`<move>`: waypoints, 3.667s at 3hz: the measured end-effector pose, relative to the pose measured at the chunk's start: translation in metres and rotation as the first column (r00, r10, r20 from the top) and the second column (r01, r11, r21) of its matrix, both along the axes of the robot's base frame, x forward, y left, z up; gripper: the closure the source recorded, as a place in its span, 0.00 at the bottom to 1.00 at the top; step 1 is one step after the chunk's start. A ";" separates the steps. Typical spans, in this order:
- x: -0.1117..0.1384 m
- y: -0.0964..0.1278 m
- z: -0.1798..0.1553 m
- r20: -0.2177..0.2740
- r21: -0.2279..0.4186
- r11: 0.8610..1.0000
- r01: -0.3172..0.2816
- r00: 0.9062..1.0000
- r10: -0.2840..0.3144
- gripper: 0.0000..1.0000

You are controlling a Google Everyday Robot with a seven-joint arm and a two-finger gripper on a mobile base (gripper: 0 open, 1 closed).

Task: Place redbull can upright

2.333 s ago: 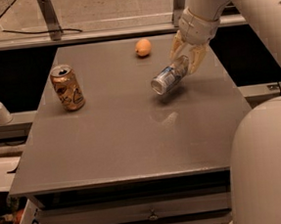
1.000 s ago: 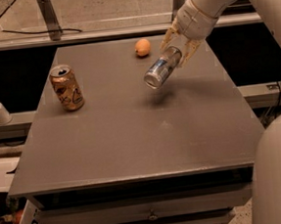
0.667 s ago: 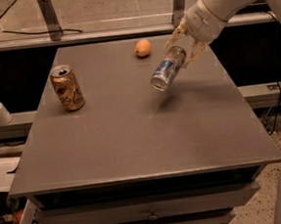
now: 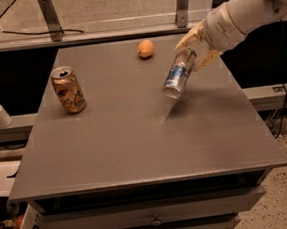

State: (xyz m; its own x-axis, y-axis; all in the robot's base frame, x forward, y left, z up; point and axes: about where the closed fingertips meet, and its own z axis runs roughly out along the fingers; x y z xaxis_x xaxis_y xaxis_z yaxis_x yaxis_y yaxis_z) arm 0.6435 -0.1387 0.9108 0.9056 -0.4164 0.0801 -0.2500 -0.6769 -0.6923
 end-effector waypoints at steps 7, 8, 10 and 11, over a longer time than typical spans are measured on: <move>-0.023 0.004 0.053 0.568 -0.002 0.967 -0.254 0.796 0.210 1.00; -0.026 0.010 0.062 0.657 -0.058 0.930 -0.362 0.688 0.308 1.00; -0.039 0.013 0.060 0.737 -0.208 0.824 -0.527 0.470 0.486 1.00; -0.039 0.013 0.060 0.737 -0.208 0.824 -0.527 0.470 0.486 1.00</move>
Offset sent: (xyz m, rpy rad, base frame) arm -0.0209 -0.0210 0.0348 0.2242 -0.3773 -0.0491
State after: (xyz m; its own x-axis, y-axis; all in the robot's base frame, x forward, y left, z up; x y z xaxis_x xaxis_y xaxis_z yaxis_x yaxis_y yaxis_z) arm 0.6047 -0.1256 0.9705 0.5881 0.0737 0.8054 0.7296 -0.4782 -0.4889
